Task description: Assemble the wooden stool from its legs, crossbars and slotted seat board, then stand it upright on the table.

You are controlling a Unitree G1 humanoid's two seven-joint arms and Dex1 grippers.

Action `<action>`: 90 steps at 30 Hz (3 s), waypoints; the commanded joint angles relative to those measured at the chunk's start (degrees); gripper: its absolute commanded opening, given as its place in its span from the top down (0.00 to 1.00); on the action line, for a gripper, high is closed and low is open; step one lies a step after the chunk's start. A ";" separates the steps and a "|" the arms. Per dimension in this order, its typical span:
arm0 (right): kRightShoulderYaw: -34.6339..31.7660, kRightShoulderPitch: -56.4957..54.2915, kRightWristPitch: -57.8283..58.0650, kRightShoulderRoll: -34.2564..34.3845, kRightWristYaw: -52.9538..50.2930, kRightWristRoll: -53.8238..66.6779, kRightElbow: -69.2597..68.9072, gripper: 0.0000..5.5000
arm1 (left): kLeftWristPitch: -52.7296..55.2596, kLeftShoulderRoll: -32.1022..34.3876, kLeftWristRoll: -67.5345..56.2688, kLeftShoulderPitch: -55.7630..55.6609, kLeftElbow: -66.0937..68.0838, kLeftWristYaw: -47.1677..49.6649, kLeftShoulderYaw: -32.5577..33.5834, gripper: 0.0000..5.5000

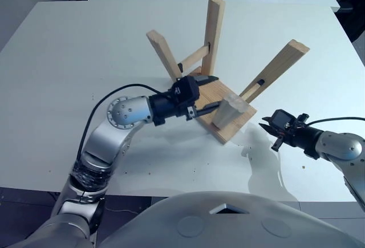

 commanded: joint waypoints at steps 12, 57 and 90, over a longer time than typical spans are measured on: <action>-0.17 2.46 -2.01 5.08 -5.46 -3.53 3.44 0.85 | -14.61 20.28 -0.48 9.92 13.61 -20.43 12.94 0.48; 7.53 -5.71 -8.24 13.31 -7.49 -10.21 17.33 0.89 | -51.34 13.04 18.51 5.49 50.70 -8.41 5.35 0.53; 8.26 -5.96 -10.86 17.68 -2.49 -8.11 15.96 0.89 | -39.17 18.97 6.59 13.83 33.39 -17.72 11.83 0.53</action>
